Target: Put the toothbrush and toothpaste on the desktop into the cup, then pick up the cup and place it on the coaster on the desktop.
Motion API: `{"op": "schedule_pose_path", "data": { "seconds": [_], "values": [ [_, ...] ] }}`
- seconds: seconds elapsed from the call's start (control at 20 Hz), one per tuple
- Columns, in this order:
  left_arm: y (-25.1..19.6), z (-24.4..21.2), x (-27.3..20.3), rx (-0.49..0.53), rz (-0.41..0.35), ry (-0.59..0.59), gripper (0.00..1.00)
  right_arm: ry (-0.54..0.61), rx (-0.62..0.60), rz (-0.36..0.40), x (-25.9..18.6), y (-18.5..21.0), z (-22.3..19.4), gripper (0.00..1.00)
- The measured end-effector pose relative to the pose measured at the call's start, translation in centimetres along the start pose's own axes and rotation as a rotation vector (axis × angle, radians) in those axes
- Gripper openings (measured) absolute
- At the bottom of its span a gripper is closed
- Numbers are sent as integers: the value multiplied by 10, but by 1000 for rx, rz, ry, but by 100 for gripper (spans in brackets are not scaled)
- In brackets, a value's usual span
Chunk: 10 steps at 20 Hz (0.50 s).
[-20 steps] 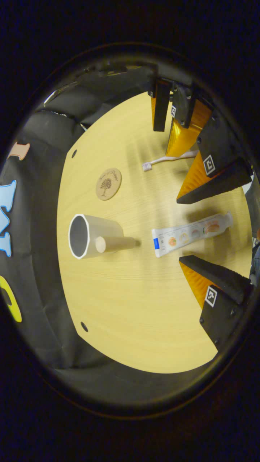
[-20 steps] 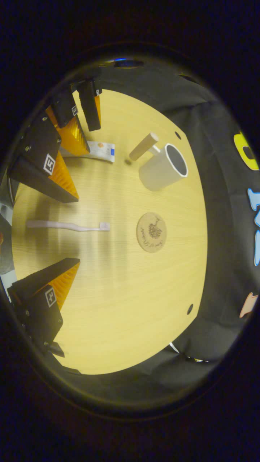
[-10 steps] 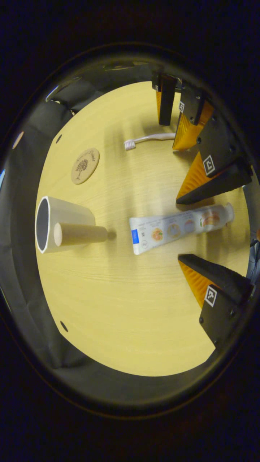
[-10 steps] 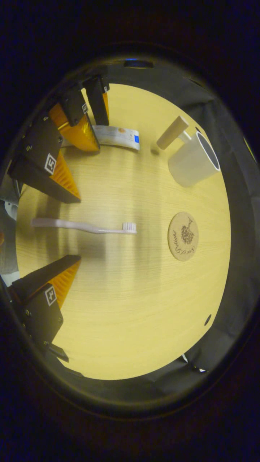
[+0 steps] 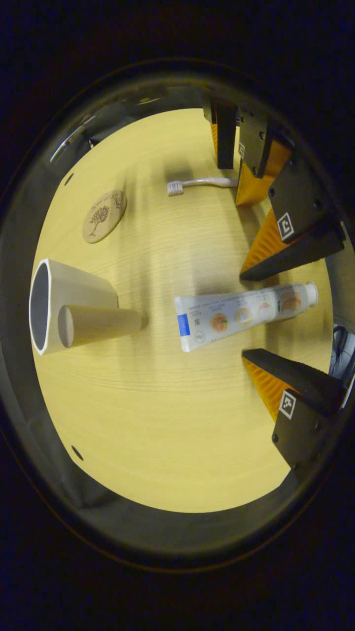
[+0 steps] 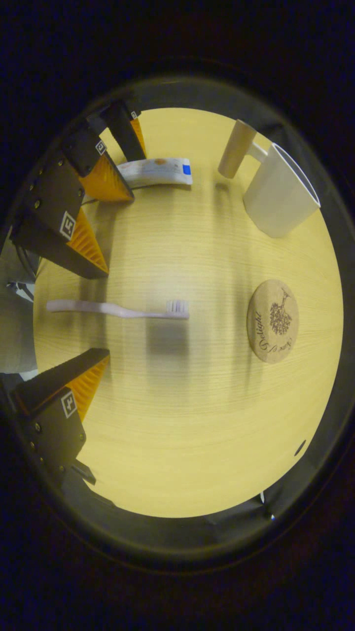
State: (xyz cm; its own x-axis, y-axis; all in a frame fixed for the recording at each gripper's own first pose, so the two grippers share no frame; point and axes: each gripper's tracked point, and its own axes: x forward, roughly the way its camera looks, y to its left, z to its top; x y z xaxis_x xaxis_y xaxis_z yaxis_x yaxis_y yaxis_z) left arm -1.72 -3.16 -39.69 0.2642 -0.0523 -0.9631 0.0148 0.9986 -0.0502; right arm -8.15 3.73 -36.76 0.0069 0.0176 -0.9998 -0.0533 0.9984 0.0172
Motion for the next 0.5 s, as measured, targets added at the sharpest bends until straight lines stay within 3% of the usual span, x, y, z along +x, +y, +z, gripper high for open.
{"op": "schedule_pose_path", "data": {
  "seconds": [0.05, 0.15, 0.2, 0.25, 0.3, 0.35, 0.5],
  "values": [
    [-1, 0, 0, 6, -2, 10, 92, 6, 3, -3, 0, 0, 1, 82],
    [-7, 3, 1, 15, -1, 5, 77, 1, 11, -6, -4, -4, 0, 76],
    [-9, 1, 3, 10, 2, 12, 54, -2, 36, -6, -1, -5, -1, 65],
    [-10, 2, 2, 11, 2, 14, 52, -4, 44, -6, -2, -8, -1, 39],
    [-13, 3, 3, 6, -3, 13, 50, -9, 58, -4, 1, -10, 0, 31],
    [-14, 3, 1, 7, 0, 19, 41, -1, 55, 8, 0, -10, -1, 13],
    [-12, 1, -1, 9, 4, 14, 32, -3, 44, 16, 7, -13, -1, 13]
  ]
}}
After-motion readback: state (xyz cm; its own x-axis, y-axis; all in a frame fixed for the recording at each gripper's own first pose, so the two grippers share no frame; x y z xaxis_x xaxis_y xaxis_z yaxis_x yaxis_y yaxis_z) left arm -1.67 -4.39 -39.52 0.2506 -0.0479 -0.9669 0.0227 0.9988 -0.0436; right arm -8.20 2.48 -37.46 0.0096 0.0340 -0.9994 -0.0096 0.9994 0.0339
